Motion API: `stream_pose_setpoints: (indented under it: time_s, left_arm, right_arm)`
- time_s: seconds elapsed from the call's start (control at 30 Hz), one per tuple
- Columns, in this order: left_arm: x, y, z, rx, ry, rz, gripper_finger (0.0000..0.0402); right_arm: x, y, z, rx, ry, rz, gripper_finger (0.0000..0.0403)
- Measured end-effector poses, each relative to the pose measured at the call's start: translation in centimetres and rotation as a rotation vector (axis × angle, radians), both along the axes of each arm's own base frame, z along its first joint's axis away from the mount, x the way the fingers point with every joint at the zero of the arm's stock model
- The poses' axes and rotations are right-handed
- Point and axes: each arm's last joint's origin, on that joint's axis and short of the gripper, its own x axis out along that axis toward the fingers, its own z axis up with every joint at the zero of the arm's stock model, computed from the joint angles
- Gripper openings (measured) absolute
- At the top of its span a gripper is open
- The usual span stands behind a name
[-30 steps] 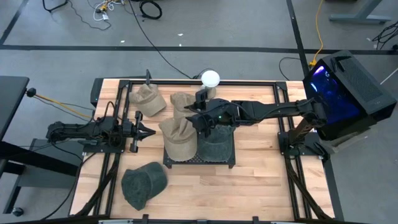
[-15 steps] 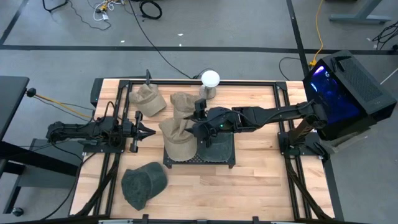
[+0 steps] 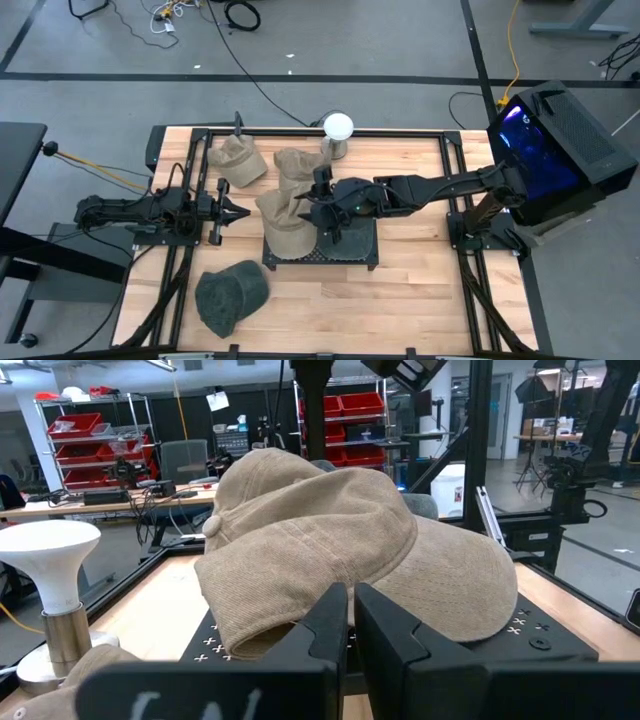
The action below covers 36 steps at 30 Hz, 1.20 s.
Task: Pick & Place hat
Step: Stack the left brown cap on the brown cap on the shelf
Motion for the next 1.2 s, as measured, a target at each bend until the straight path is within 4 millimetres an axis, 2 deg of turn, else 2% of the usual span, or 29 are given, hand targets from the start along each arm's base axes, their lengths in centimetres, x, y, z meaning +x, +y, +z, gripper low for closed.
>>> stream_pose_setpoints:
  time_s: [0.23, 0.4, 0.6, 0.77, 1.03, 1.2]
  left_arm:
    - [0.0, 0.0, 0.0, 0.0, 0.0, 0.0, 0.003]
    - [0.0, 0.0, 0.0, 0.0, 0.0, 0.0, 0.003]
    - [0.0, 0.0, 0.0, 0.0, 0.002, 0.0, 0.003]
    - [0.0, 0.0, 0.0, 0.0, 0.0, 0.0, 0.003]
    - [0.0, 0.0, 0.0, 0.0, -0.001, 0.0, 0.003]
    - [0.0, 0.0, 0.0, 0.0, 0.0, 0.0, 0.003]
  right_arm:
    - [0.1, -1.6, 0.2, 0.055, -0.013, -0.064, 0.0206]
    - [-0.5, -3.1, 1.2, 0.077, -0.05, -0.112, 0.0206]
    - [-1.2, -4.5, 1.2, 0.107, -0.136, -0.149, 0.0206]
    - [-3.0, -5.7, 0.3, 0.108, -0.167, -0.177, 0.0206]
    - [-7.2, -7.9, -1.5, 0.183, -0.225, -0.268, 0.0206]
    - [-10.3, -8.3, -4.2, 0.29, -0.235, -0.331, 0.0206]
